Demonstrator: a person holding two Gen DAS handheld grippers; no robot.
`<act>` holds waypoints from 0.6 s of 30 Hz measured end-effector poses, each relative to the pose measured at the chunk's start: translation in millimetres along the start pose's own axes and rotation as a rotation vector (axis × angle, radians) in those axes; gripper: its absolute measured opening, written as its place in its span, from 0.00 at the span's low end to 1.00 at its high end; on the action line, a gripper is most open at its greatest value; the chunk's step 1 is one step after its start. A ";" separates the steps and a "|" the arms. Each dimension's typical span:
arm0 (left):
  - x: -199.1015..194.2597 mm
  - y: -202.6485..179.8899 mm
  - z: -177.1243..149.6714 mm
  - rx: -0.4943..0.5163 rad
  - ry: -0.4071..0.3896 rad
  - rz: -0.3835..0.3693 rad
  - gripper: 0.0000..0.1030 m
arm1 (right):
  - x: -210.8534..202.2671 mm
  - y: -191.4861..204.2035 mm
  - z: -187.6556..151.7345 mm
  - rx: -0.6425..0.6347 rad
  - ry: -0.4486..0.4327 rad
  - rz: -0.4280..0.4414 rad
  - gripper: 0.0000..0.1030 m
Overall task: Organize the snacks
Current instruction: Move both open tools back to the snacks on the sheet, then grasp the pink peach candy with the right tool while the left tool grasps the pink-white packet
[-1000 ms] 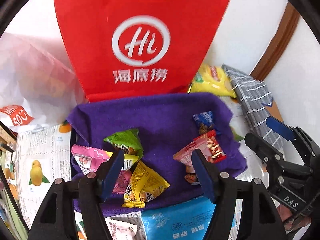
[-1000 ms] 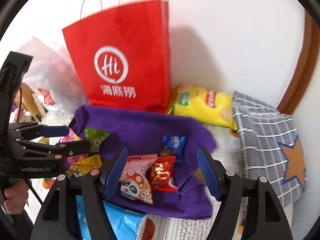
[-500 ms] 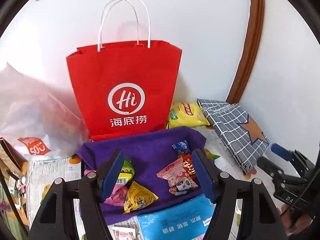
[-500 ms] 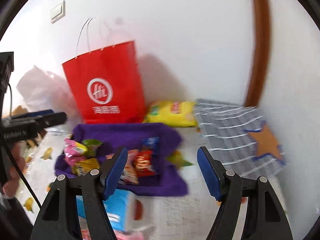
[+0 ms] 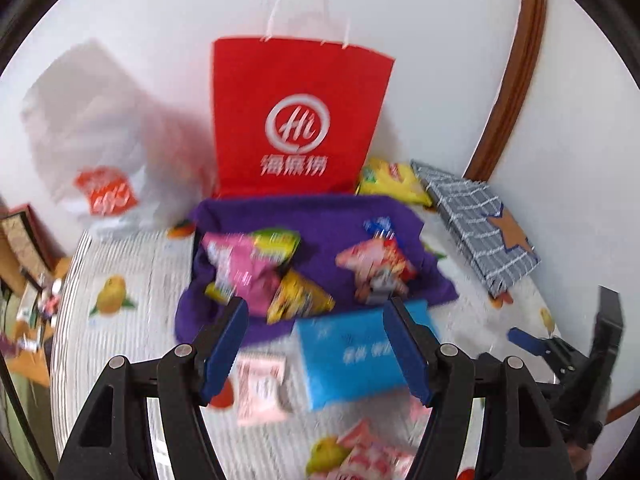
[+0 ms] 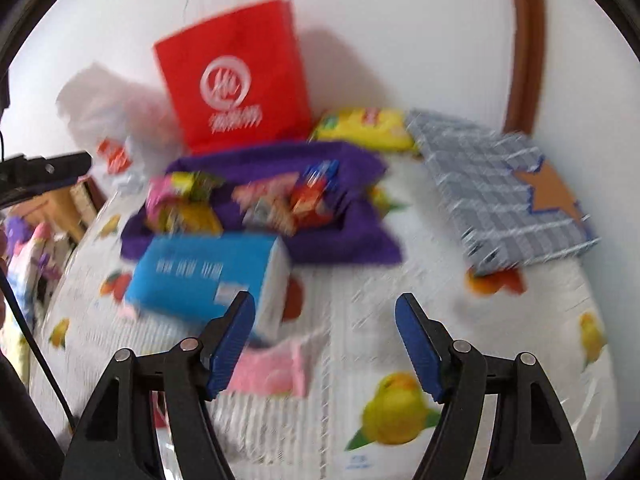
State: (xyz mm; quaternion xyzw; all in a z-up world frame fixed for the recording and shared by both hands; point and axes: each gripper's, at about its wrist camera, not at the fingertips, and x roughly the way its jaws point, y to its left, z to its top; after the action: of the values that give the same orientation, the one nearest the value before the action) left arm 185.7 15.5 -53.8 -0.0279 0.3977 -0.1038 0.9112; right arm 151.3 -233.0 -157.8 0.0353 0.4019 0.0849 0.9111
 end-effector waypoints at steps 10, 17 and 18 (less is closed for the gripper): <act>-8.9 44.4 -62.3 -0.069 0.056 0.086 0.67 | 49.2 22.4 -30.4 -0.027 0.101 0.084 0.71; 6.9 62.5 -83.8 -0.108 0.109 0.107 0.67 | 63.1 35.3 -38.6 -0.061 0.101 0.050 0.72; 11.0 63.6 -85.7 -0.110 0.119 0.111 0.67 | 63.4 37.1 -38.5 -0.073 0.096 0.038 0.72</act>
State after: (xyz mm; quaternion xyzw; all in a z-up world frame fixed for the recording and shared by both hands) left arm 141.0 78.0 -128.7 -0.0497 0.4570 -0.0325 0.8875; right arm 160.1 -185.1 -224.9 0.0053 0.4412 0.1185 0.8895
